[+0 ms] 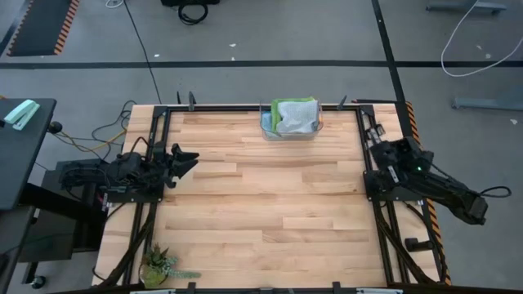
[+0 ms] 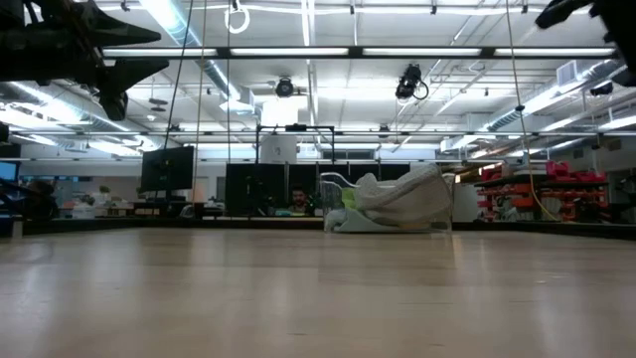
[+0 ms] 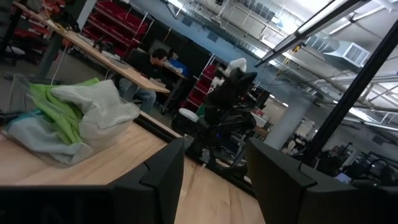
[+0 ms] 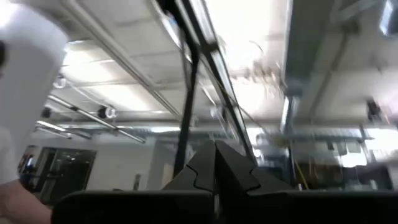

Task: Fold microfiber towels
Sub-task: Return to Home Position

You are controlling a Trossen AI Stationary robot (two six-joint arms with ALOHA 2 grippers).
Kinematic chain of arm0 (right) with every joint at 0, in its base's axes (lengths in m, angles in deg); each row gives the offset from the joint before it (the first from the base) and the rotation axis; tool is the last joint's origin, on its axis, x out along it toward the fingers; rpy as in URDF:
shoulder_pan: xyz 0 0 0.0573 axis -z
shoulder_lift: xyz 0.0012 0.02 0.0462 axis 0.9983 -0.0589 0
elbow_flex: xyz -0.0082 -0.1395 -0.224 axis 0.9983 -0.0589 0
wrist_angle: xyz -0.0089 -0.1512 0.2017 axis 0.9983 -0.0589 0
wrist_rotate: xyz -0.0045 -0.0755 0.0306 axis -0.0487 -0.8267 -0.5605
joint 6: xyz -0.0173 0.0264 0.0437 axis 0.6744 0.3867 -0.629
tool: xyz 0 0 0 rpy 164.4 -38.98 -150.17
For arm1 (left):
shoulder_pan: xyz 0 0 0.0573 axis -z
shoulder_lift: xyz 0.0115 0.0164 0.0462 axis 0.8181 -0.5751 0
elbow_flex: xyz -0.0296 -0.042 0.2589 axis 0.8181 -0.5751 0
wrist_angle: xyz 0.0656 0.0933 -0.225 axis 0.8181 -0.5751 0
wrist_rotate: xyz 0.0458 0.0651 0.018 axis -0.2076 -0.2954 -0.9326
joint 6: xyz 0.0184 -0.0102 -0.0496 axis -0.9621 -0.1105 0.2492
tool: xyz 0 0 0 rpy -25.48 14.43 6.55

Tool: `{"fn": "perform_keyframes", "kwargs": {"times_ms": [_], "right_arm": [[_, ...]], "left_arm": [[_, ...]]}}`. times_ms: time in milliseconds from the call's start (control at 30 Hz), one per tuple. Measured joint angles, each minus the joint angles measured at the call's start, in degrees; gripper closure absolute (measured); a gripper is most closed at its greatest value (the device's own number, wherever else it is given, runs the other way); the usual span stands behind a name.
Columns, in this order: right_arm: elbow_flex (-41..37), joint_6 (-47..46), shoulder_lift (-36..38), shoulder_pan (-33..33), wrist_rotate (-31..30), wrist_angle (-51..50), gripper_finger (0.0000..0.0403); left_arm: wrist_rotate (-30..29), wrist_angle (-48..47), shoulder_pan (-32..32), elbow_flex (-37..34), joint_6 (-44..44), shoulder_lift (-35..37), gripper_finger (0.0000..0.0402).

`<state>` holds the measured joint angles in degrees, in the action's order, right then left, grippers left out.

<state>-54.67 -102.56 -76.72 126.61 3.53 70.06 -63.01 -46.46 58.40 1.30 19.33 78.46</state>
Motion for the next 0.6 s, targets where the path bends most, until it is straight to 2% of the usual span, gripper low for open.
{"fn": "perform_keyframes", "kwargs": {"times_ms": [100,300,600], "right_arm": [[0.0,-0.8,0.1,0.0,0.5,8.1,0.0387],[0.0,-5.0,0.8,0.0,2.1,8.1,0.0387],[0.0,-5.2,9.1,1.3,3.6,8.1,0.0387]], "left_arm": [[0.0,-0.1,0.0,0.0,-0.1,0.0,0.0225],[0.0,-0.1,0.0,0.0,-1.4,0.0,0.0221],[0.0,-0.1,0.0,0.0,-1.0,0.0,0.0224]]}}
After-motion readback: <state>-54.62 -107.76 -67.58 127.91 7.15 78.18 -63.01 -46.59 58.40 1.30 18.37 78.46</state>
